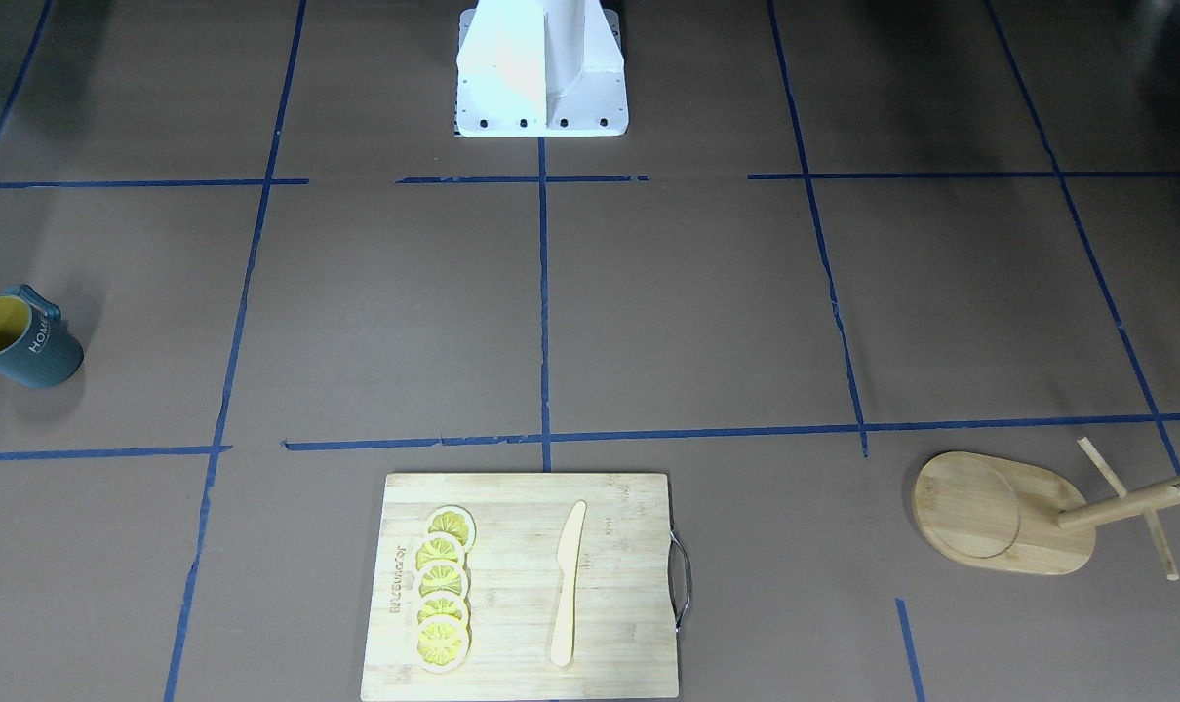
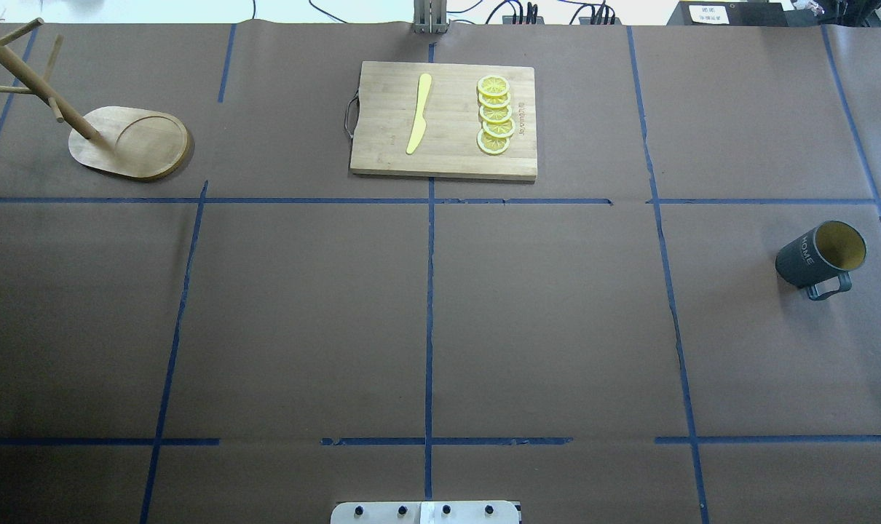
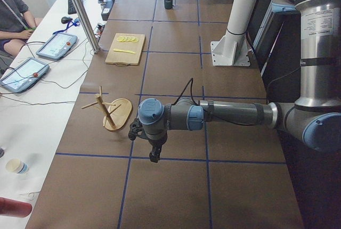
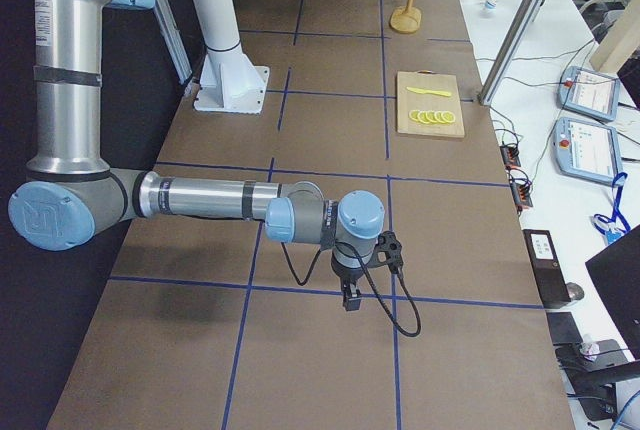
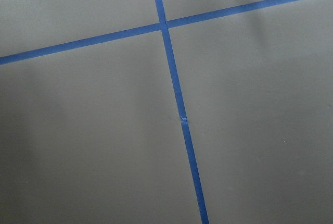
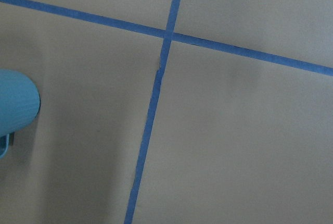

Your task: Hang cup on storage rack

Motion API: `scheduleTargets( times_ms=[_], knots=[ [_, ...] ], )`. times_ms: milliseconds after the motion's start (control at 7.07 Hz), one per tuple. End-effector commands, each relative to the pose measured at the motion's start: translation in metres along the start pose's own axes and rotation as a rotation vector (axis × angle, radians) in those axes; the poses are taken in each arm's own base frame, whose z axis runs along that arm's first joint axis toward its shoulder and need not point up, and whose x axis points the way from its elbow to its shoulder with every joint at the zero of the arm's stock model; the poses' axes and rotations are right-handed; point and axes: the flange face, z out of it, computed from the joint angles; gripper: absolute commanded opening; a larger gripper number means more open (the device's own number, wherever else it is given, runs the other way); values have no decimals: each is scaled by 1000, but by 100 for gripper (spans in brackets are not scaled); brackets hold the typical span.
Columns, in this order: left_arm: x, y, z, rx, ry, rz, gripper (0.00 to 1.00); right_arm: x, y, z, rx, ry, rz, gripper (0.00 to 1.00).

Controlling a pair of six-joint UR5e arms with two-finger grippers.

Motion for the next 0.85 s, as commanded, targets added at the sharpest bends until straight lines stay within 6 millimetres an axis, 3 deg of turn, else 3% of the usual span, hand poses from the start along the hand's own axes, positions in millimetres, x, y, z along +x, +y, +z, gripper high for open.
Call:
scheduleTargets(
  times_ms=[0, 424, 566, 707],
  knots=[
    [2, -4, -2, 1, -3, 3, 100, -1, 1, 0, 31, 7, -26, 100],
    [0, -1, 0, -4, -2, -3, 100, -56, -31, -3, 128, -21, -219, 100],
    [0, -1, 0, -4, -2, -3, 100, -100, -48, -3, 132, -34, -308, 100],
    [0, 0, 0, -4, -2, -3, 100, -120, -53, -2, 142, -45, -360, 100]
  ],
)
